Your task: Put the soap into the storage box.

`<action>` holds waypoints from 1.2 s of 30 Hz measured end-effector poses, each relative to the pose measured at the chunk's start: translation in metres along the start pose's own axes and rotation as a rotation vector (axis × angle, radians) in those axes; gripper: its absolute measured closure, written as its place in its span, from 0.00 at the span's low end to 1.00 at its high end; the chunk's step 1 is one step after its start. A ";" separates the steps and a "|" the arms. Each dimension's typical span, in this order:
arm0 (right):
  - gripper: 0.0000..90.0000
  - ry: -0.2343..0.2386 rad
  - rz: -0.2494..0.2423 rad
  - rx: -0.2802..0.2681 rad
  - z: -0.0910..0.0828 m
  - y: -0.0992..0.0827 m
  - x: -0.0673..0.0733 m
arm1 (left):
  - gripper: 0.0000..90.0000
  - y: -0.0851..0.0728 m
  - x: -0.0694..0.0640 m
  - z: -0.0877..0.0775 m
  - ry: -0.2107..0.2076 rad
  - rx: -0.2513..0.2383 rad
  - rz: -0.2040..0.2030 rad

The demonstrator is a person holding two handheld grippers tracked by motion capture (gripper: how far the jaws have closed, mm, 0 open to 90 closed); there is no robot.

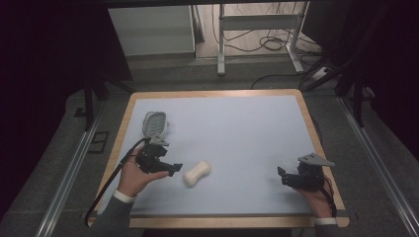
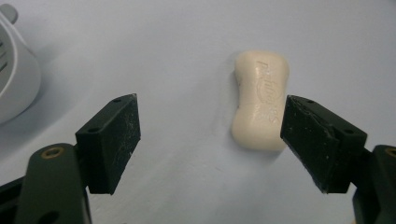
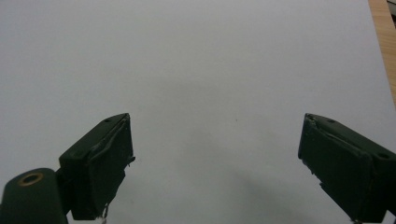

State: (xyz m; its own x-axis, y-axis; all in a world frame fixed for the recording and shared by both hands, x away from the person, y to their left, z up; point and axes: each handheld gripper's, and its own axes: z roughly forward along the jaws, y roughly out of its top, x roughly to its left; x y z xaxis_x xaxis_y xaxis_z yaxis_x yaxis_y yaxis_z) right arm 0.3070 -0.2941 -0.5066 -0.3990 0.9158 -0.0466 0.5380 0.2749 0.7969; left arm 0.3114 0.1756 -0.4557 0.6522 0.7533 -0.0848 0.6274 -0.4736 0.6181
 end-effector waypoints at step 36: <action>0.11 -0.005 0.001 0.026 0.004 -0.003 -0.001 | 0.24 0.027 -0.032 0.052 -0.052 0.148 0.083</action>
State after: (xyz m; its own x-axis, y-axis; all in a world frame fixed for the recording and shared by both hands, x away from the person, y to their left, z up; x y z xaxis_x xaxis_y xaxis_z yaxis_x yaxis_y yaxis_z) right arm 0.3088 -0.2945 -0.5111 -0.3948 0.9174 -0.0493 0.5576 0.2819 0.7808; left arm 0.3297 0.1146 -0.4769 0.7228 0.6863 -0.0808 0.6239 -0.5979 0.5033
